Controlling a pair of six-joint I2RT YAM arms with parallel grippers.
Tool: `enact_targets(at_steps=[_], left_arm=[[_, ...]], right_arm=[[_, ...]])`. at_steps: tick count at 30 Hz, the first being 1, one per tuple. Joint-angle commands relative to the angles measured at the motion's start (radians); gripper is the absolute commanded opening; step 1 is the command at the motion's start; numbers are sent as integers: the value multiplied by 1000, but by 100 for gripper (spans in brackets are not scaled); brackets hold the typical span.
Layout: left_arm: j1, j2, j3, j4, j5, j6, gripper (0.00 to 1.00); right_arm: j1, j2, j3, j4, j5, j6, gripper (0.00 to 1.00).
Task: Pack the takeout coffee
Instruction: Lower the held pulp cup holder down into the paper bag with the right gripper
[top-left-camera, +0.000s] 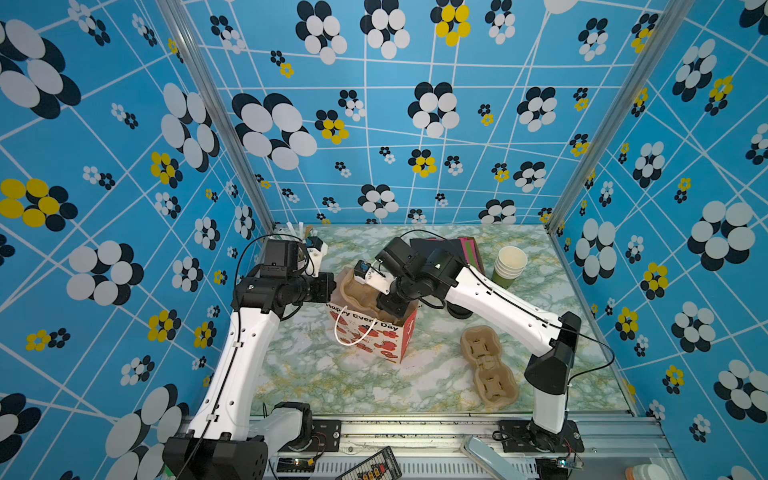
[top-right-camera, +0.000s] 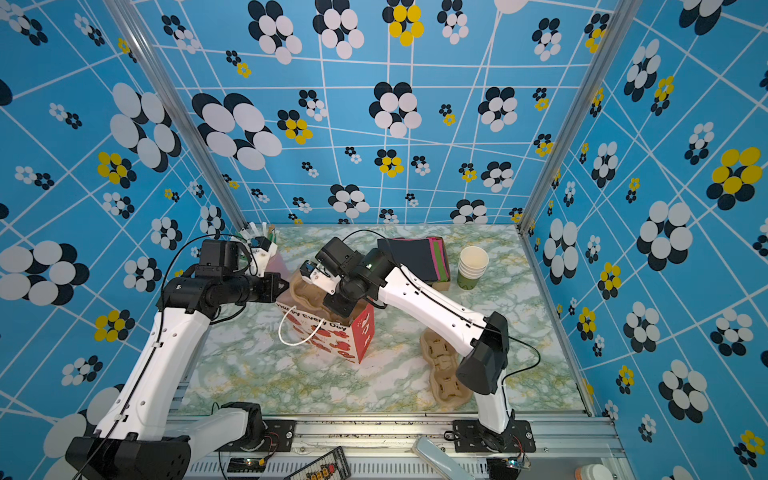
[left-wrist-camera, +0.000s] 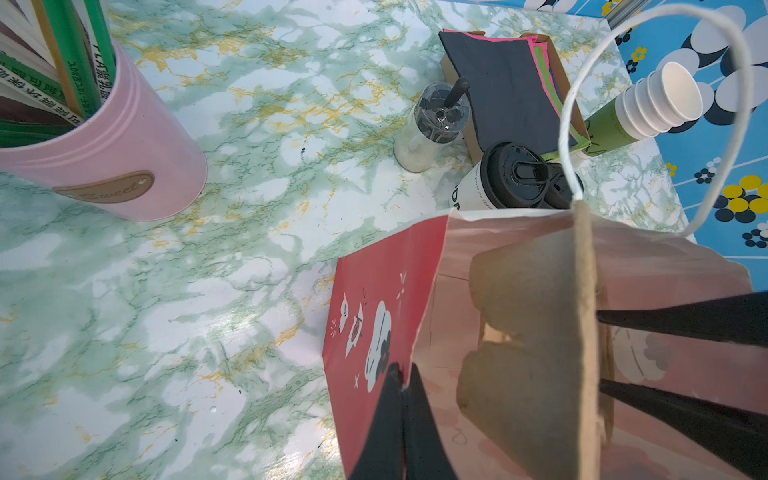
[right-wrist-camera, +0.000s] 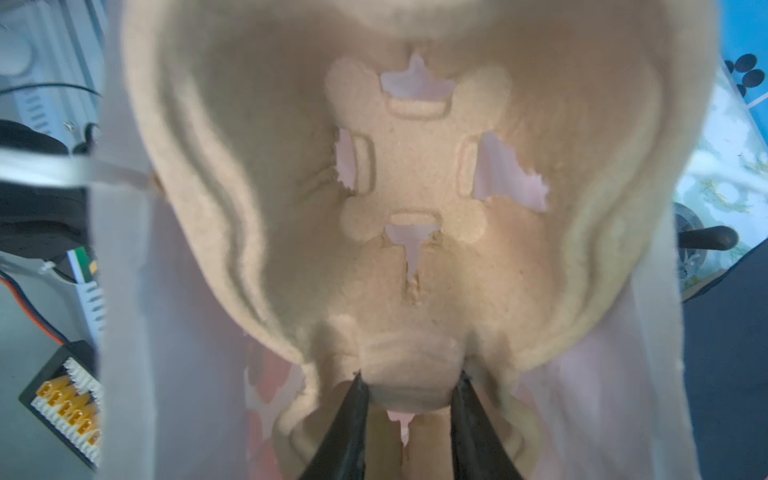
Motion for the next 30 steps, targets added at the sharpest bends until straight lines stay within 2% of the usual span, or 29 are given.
enact_targets(at_steps=[1, 21, 30], left_arm=[[15, -16, -15, 14, 23, 4, 2], [24, -16, -17, 16, 57, 10, 2], [26, -16, -18, 16, 60, 14, 2]], right_arm=[[13, 33, 44, -79, 37, -19, 25], [27, 226, 206, -220, 60, -2, 25], [30, 371, 296, -296, 54, 6, 25]])
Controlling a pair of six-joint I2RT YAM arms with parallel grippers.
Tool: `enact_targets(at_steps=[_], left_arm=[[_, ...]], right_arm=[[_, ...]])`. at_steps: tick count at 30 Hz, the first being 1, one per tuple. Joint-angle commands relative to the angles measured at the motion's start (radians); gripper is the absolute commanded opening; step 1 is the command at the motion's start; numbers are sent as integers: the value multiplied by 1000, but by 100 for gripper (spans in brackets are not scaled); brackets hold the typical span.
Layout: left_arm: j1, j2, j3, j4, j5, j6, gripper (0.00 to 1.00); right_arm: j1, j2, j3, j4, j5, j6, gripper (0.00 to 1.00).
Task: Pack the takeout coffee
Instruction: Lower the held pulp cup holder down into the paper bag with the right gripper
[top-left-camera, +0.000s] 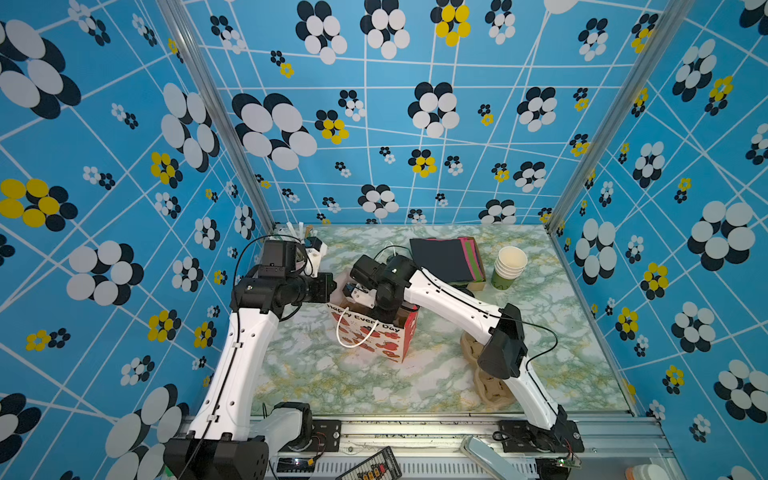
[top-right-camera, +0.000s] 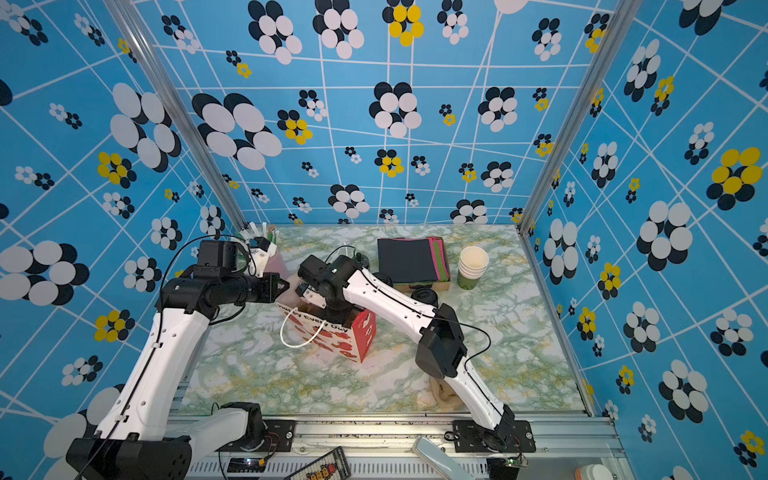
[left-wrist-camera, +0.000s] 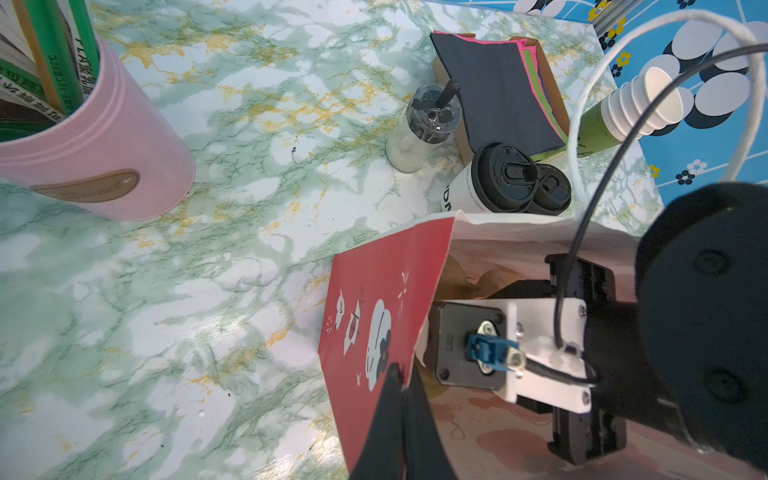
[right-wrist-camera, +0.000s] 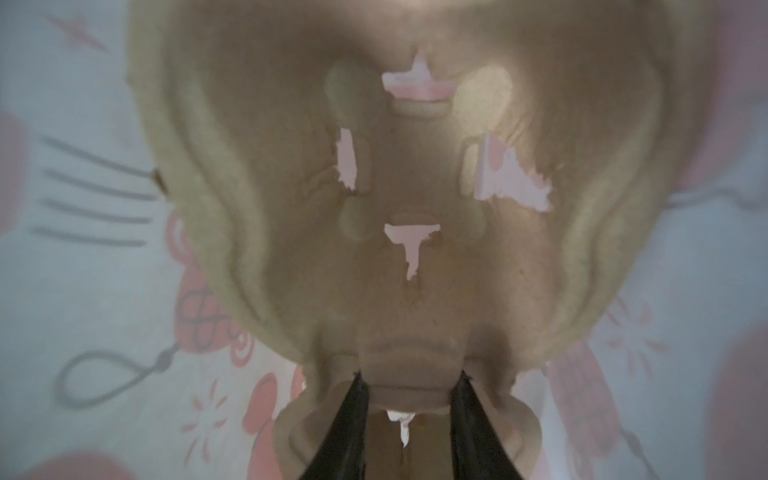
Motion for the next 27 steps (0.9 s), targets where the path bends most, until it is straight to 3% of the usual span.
enact_targets(at_steps=[1, 27], left_arm=[[8, -13, -13, 15, 20, 14, 2], [12, -21, -10, -2, 22, 21, 2]], right_arm=[[9, 48, 44, -76, 2, 10, 25], [20, 225, 74, -120, -15, 36, 32]])
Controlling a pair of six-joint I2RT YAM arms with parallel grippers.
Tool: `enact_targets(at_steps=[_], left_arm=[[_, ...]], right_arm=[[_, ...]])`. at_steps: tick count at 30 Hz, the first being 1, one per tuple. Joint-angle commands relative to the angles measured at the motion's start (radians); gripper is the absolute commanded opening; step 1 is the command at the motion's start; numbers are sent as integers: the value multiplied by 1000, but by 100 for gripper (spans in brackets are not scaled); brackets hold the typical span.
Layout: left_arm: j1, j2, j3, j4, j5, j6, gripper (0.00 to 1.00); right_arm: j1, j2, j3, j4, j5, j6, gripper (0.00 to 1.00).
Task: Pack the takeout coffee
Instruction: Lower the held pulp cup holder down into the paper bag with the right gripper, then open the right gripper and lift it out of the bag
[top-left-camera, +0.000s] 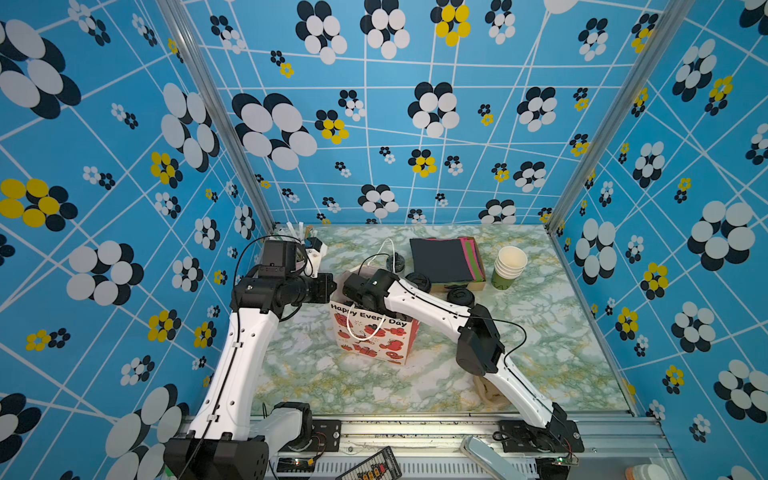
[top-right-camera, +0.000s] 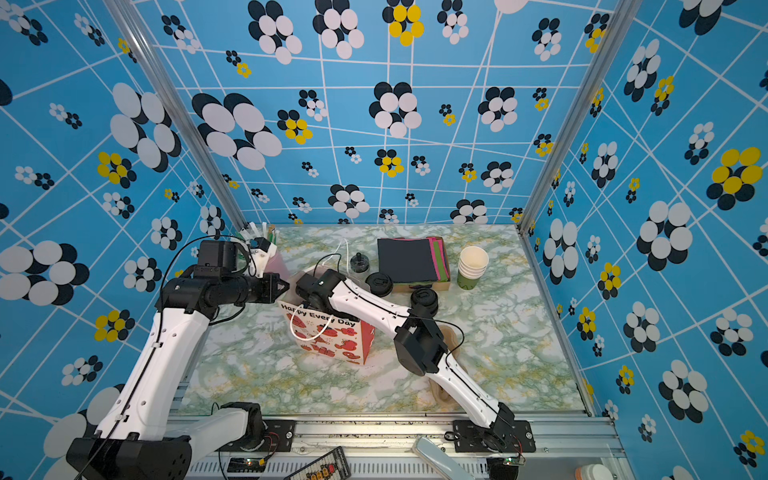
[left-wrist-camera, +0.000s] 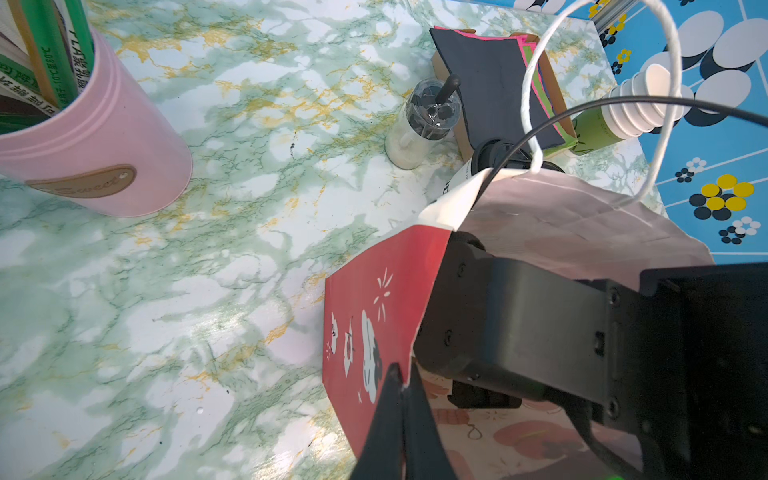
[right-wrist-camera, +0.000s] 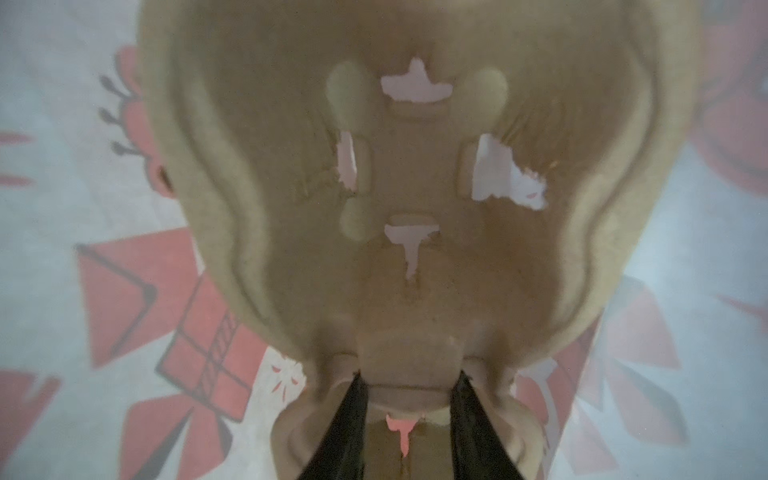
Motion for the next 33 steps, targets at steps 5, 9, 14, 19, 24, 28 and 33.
enact_targets(at_steps=[5, 9, 14, 19, 24, 28, 33], left_arm=[[12, -24, -11, 0, 19, 21, 2], [12, -25, -12, -12, 12, 24, 2], [11, -26, -13, -38, -7, 37, 2], [12, -27, -14, -59, -15, 47, 2], [12, -26, -12, -79, -22, 50, 1], [12, -27, -8, -95, -25, 51, 1], [11, -28, -3, -113, -25, 54, 1]], right_arm=[[13, 39, 57, -89, -14, 15, 35], [17, 25, 97, -108, -12, 17, 39], [21, -42, 117, -99, -10, 32, 47], [27, -106, 122, -77, -13, 39, 54], [29, -138, 155, -76, -23, 44, 62], [32, -158, 182, -74, -34, 46, 66], [33, -189, 202, -59, -45, 56, 76]])
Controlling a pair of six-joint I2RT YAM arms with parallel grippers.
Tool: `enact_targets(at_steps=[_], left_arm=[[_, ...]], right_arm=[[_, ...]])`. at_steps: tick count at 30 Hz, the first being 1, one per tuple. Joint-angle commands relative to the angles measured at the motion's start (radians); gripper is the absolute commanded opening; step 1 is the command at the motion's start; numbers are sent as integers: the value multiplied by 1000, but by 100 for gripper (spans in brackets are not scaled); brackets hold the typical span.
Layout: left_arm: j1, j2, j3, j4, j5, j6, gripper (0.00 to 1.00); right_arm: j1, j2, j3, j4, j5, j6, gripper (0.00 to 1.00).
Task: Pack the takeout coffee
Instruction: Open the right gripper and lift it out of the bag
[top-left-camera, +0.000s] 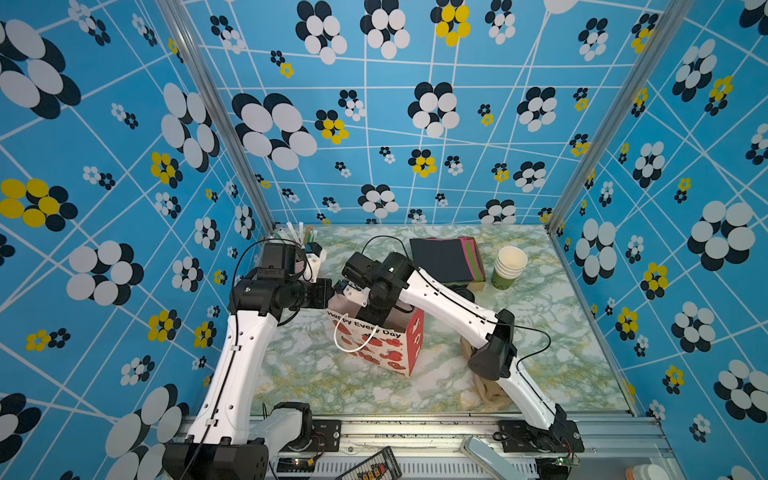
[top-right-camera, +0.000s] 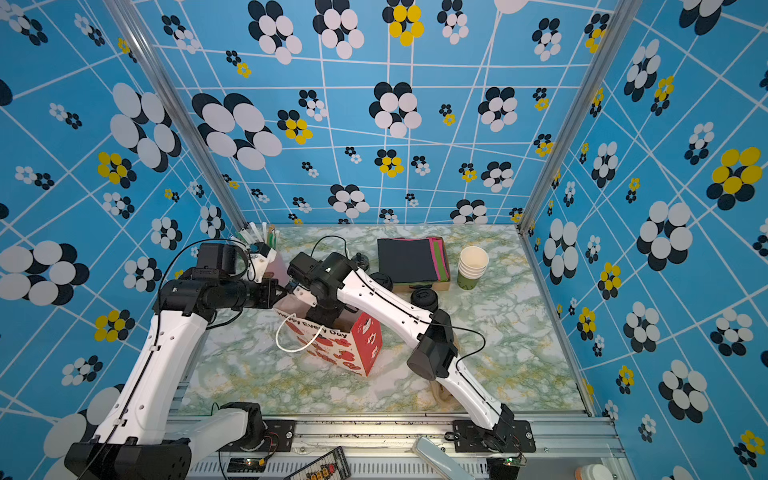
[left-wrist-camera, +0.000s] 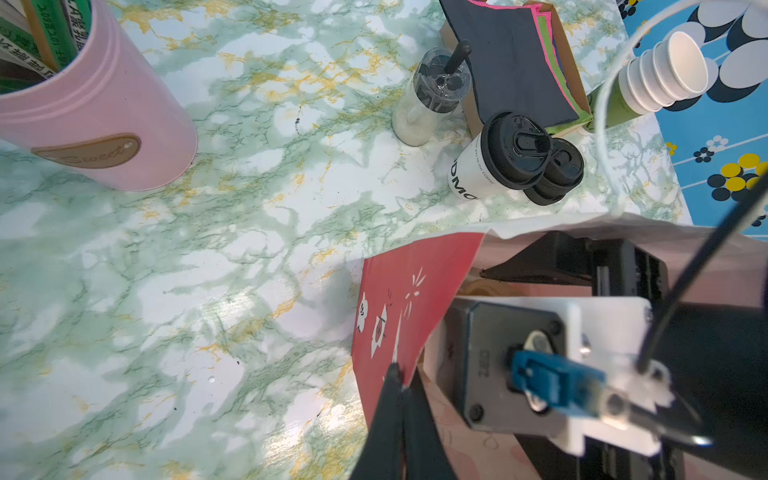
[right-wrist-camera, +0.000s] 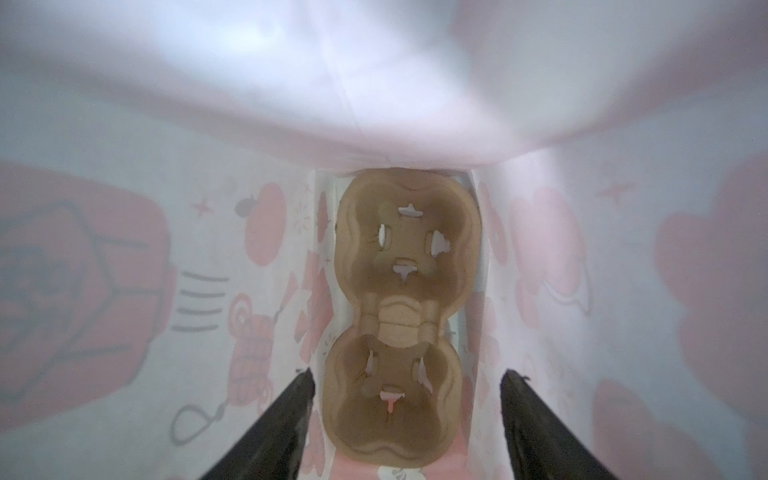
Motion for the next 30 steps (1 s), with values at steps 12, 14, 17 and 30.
enact_targets(at_steps=[12, 14, 17, 30], left_arm=[[9, -38, 8, -86, -14, 27, 1], [9, -40, 9, -91, -16, 28, 1], [8, -44, 9, -100, -19, 30, 0], [9, -68, 23, -156, -84, 25, 0]], right_arm=[[8, -122, 27, 79, -24, 48, 84], [8, -139, 27, 97, -22, 56, 84], [8, -149, 27, 119, -17, 66, 85], [8, -290, 26, 239, -16, 128, 88]])
